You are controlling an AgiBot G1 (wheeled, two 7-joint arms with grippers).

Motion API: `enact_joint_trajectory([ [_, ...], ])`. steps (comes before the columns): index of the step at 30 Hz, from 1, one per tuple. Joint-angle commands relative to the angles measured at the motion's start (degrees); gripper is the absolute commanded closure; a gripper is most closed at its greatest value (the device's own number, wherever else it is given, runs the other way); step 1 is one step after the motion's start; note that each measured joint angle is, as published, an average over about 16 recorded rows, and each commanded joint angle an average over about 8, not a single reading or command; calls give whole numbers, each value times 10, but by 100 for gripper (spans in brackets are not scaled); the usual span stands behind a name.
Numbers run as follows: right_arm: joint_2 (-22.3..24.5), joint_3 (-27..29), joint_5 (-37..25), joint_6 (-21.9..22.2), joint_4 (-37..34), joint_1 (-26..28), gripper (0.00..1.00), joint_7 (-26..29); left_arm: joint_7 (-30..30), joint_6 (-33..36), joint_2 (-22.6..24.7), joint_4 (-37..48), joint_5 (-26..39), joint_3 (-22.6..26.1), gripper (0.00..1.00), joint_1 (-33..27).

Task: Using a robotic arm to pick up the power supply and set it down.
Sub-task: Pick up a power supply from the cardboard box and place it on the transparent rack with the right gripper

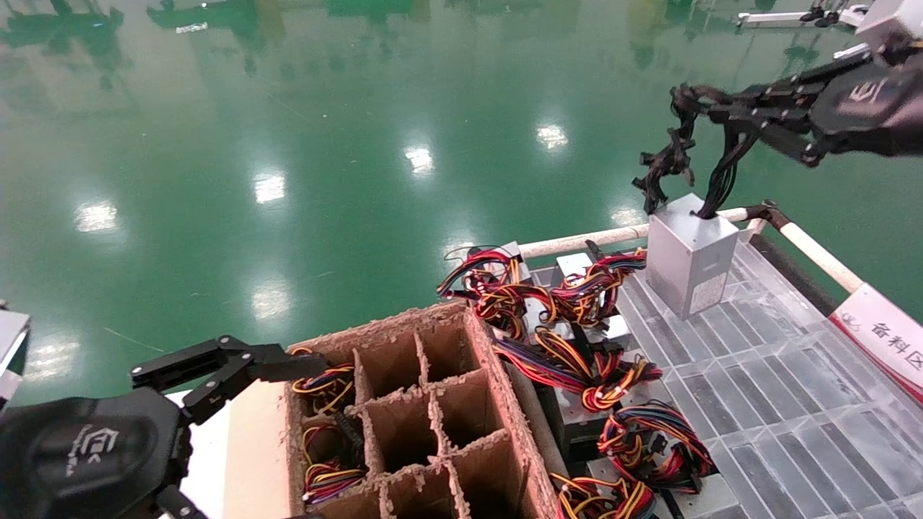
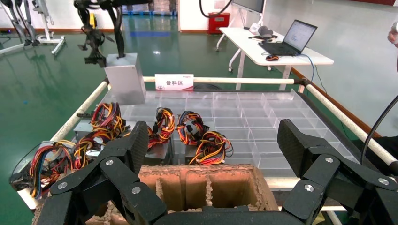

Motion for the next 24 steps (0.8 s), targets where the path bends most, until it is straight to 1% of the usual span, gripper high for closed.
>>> enact_joint_trajectory([
  [1,5,-1,-1,-1,-6,-4,100,-2,0,0,0,0,0,0,0,0],
  [7,-2,0,1,29,-19,-30,100,-4,0,0,0,0,0,0,0,0],
  [16,-38,10,15,140,-31,-75,100,-2,0,0,0,0,0,0,0,0],
  [20,-55,17,25,172,-32,-95,100,2,0,0,0,0,0,0,0,0],
  [24,-70,22,33,195,-29,-111,100,6,0,0,0,0,0,0,0,0],
])
